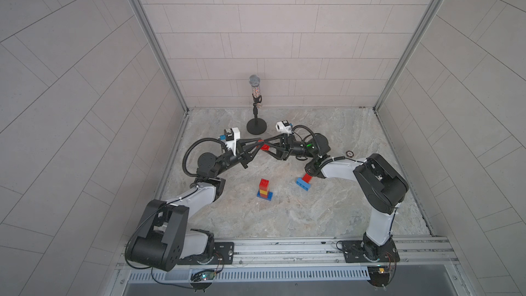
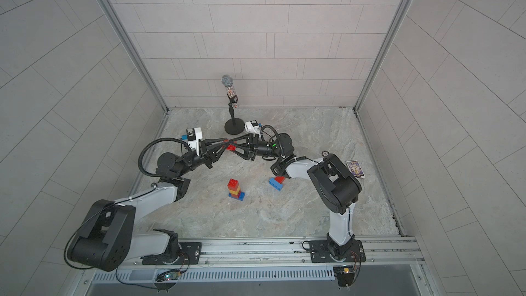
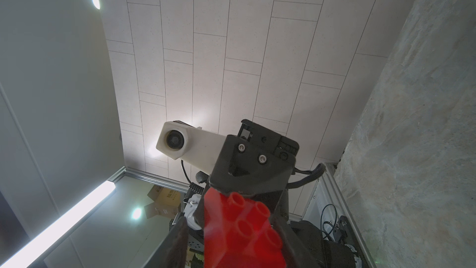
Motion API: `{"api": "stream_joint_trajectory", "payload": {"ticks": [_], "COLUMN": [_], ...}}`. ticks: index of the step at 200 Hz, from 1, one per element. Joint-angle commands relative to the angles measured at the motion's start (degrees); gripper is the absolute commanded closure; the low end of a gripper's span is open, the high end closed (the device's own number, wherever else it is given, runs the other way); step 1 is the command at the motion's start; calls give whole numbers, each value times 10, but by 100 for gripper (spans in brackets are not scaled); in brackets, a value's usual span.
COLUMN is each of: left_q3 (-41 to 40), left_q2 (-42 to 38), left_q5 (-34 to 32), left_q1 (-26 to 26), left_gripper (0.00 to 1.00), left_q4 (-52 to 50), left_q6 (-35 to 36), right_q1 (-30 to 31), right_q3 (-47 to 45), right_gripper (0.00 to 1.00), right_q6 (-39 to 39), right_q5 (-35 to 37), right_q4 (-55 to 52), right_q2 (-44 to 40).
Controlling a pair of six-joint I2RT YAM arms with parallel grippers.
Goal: Assemble the number 1 with lego
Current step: Adjust the lego brick.
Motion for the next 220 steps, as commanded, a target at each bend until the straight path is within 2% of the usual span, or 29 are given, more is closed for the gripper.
{"api": "stream_joint_trajectory", "payload": {"ticks": [1,62,103,147,148,150,152,153,156,220], "left_q3": [-9,-12,-16,-25,-25,-25,-25,-25,-25,-21], "left_q2": [4,4,5,0,0,-1,-2,-1,-2,-6], "left_q5": [18,21,16,-10,-11,-12,-12,-12,-13,-12], "left_q1": [-2,-3,-4,-2,-3,-2,-2,-2,-2,-2], "left_gripper": [99,99,93,53,51,40,13,7,1,0], "left_q4": [20,21,20,22,22,22,22,22,22,22], "left_q6": [7,7,6,-2,-2,-2,-2,-2,-3,-28], "right_q1": [2,1,2,5,5,5,5,5,5,-2], "right_q3": [2,0,-8,-17,-18,-18,-18,-19,-19,-25], "right_gripper": [49,65,73,82,82,82,83,83,84,95], "right_q6": [19,18,10,-8,-8,-9,-10,-11,-13,-60], "right_q5": [14,23,25,16,15,14,13,13,12,-37], "right_q4": [27,27,27,27,27,27,27,27,27,27], "right_q2": [-24,-26,-27,-24,-24,-23,-22,-22,-22,5]}}
